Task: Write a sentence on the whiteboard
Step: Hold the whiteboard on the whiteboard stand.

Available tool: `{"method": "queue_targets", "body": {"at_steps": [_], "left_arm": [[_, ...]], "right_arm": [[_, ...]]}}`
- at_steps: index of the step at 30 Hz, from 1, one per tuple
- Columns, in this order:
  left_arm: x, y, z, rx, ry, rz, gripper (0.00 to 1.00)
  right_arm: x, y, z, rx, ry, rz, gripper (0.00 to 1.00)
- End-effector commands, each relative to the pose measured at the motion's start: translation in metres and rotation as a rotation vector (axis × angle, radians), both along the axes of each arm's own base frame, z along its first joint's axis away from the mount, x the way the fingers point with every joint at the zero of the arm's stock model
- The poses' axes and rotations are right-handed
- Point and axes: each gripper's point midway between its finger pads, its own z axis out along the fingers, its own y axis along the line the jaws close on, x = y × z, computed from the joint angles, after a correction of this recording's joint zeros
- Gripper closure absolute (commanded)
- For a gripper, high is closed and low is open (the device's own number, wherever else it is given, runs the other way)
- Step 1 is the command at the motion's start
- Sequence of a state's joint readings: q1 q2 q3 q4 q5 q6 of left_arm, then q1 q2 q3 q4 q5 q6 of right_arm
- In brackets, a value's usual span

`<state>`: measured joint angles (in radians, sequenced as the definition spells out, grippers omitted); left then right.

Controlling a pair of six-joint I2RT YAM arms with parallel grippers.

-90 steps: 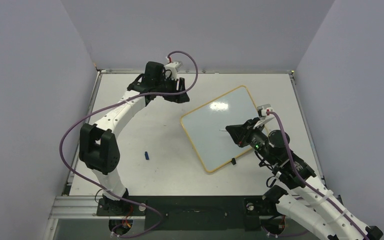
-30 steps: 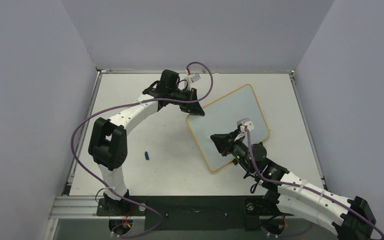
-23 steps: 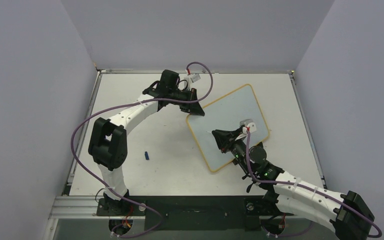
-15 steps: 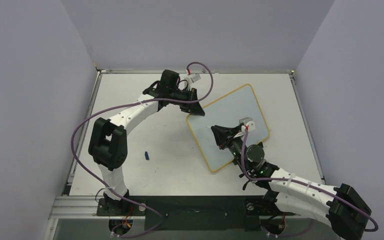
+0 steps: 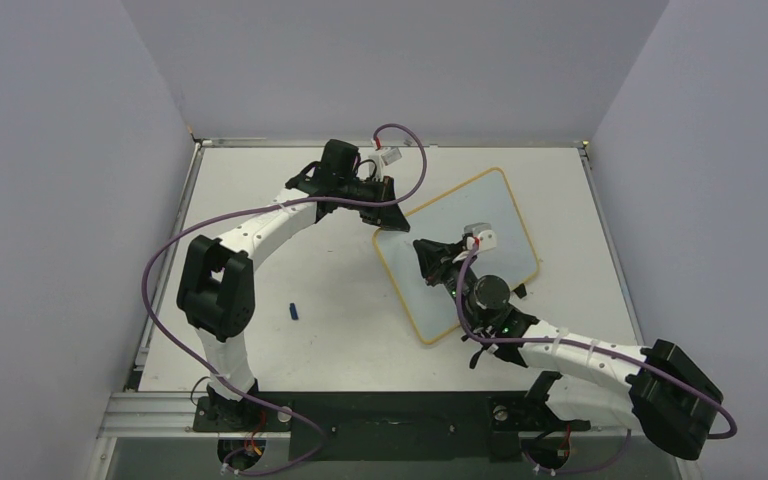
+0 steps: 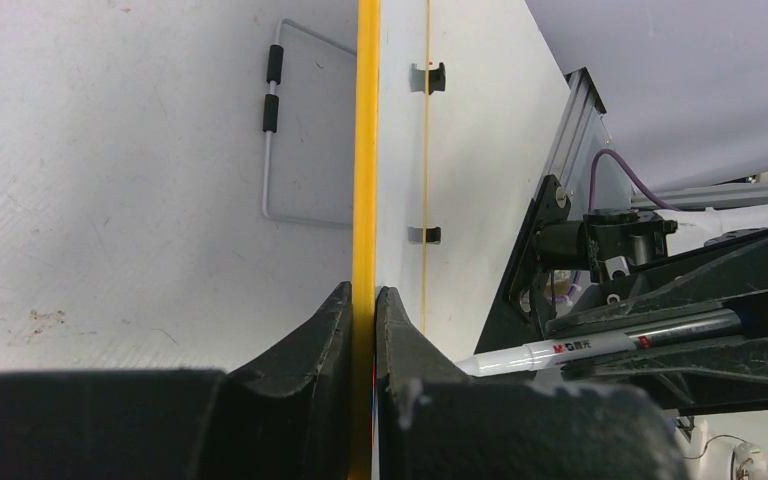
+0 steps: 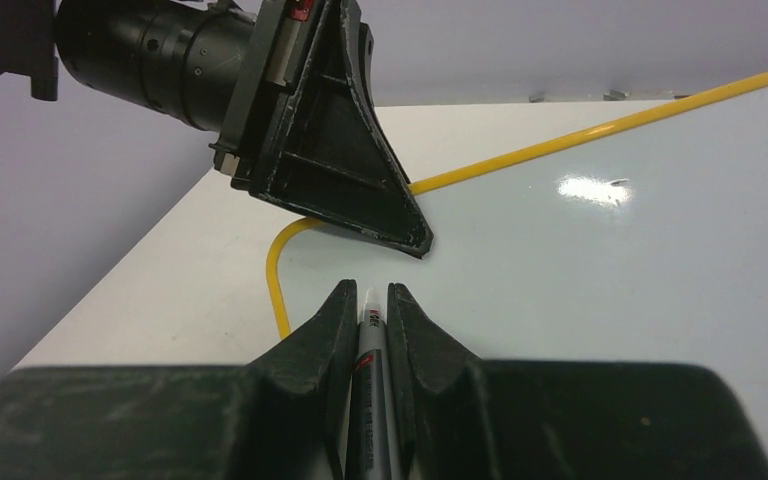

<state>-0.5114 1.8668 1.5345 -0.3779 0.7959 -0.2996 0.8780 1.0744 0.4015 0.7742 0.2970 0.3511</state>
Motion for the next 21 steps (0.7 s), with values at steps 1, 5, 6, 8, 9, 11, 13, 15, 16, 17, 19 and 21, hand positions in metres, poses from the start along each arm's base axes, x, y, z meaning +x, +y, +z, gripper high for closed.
{"method": "queue_targets", "body": {"at_steps": [1,5,6,8,9,11,13,15,16,17,19,21], "left_arm": [[0.005,-0.001,0.013,0.027,-0.12,0.005,1.0],[0.004,-0.001,0.013,0.025,-0.121,0.005,1.0],[0.004,-0.001,0.014,0.024,-0.122,0.005,1.0],[0.004,-0.001,0.015,0.023,-0.125,0.004,1.0],[0.004,-0.001,0.015,0.023,-0.126,0.005,1.0],[0.004,-0.001,0.015,0.023,-0.126,0.006,1.0],[0.004,-0.001,0.014,0.024,-0.125,0.006,1.0],[0.004,-0.001,0.015,0.023,-0.126,0.006,1.0],[0.004,0.0,0.014,0.025,-0.125,0.008,1.0],[0.004,0.0,0.014,0.025,-0.125,0.008,1.0],[0.004,0.0,0.013,0.026,-0.125,0.008,1.0],[0.004,0.0,0.014,0.025,-0.126,0.009,1.0]], "right_arm": [[0.007,0.008,0.024,0.06,-0.04,-0.01,1.0],[0.011,0.01,0.014,0.042,-0.015,-0.02,1.0],[0.012,0.011,0.011,0.038,-0.007,-0.022,1.0],[0.013,0.012,0.008,0.034,0.001,-0.02,1.0],[0.012,0.013,0.007,0.034,0.004,-0.017,1.0],[0.012,0.015,0.001,0.026,0.016,-0.009,1.0],[0.01,0.017,-0.005,0.016,0.029,0.004,1.0],[0.008,0.018,-0.014,0.008,0.044,0.019,1.0],[0.005,0.018,-0.019,0.002,0.053,0.028,1.0],[0.004,0.018,-0.02,0.007,0.058,0.034,1.0],[0.0,0.018,-0.028,0.002,0.073,0.045,1.0],[-0.004,0.017,-0.035,-0.003,0.088,0.051,1.0]]}}
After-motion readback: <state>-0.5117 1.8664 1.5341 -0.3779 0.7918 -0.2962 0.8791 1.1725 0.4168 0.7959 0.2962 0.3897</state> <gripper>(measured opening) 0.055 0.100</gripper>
